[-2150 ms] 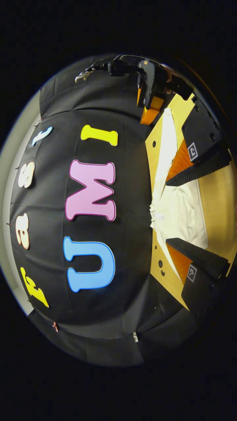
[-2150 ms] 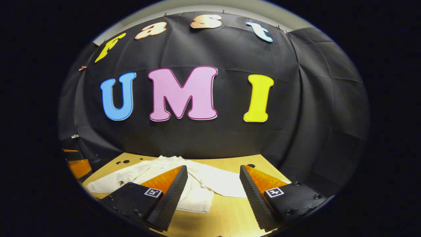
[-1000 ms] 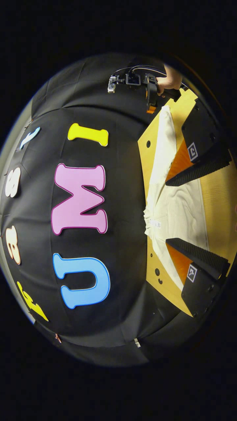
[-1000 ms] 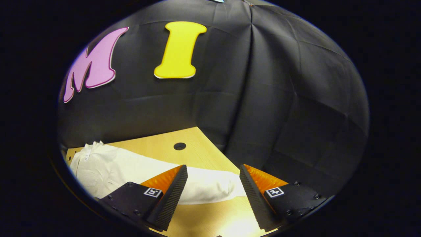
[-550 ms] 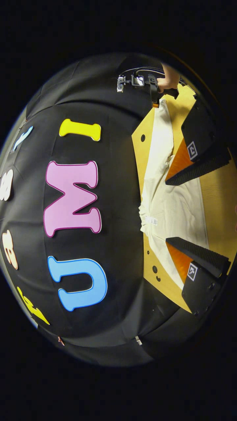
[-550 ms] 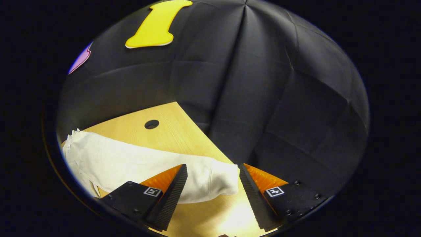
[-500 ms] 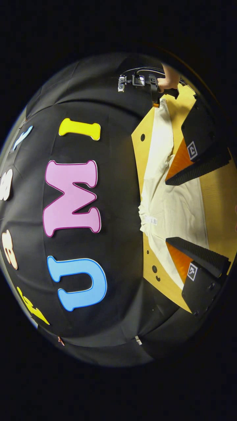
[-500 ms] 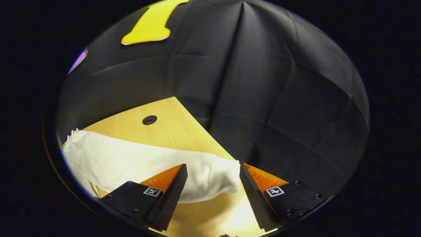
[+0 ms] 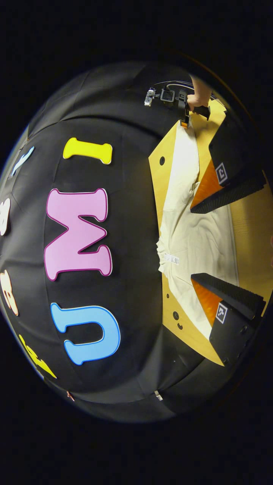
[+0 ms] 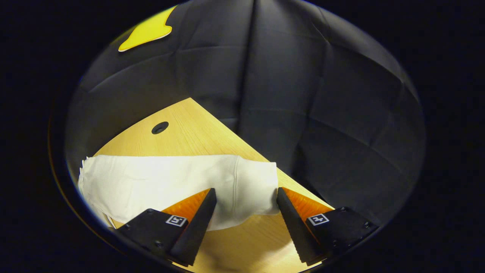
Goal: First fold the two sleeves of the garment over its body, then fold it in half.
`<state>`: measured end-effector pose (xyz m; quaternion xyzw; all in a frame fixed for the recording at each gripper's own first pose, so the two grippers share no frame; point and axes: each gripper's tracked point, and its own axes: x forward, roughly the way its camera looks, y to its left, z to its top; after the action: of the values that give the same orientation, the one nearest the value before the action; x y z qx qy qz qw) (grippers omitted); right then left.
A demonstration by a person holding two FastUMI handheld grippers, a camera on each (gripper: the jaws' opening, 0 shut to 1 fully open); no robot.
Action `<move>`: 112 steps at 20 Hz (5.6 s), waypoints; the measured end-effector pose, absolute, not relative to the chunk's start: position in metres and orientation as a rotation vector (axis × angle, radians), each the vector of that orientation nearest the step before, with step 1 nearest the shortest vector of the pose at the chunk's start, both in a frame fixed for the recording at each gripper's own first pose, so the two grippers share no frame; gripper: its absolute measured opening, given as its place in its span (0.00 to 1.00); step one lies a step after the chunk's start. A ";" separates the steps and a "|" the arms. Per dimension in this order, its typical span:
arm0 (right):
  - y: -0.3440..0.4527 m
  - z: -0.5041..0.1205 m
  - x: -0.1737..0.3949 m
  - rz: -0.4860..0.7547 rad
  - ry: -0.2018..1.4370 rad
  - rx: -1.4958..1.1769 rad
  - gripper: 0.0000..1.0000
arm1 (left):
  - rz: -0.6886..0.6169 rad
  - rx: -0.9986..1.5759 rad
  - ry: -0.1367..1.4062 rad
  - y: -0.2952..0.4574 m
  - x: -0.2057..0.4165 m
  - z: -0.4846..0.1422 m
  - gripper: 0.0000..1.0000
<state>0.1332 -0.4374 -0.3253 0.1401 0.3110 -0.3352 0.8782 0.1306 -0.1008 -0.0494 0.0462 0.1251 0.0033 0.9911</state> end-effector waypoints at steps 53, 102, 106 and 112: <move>0.119 -0.113 0.364 0.256 0.446 -0.183 0.07 | 0.474 -0.173 0.213 0.192 0.019 -0.105 0.99; -0.019 -0.135 0.256 0.117 0.495 -0.139 0.98 | 0.962 -0.442 0.594 0.335 0.025 -0.323 0.99; -0.054 -0.133 0.212 0.064 0.508 -0.124 0.98 | 0.902 -0.407 0.596 0.326 0.045 -0.322 0.63; -0.103 -0.134 0.173 0.005 0.543 -0.124 0.98 | 0.859 -0.386 0.641 0.325 0.054 -0.315 0.11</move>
<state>0.1733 -0.1027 -0.1344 -0.0610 0.2681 0.0024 0.9615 0.0536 0.3255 -0.3153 -0.1830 0.3034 0.4064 0.8422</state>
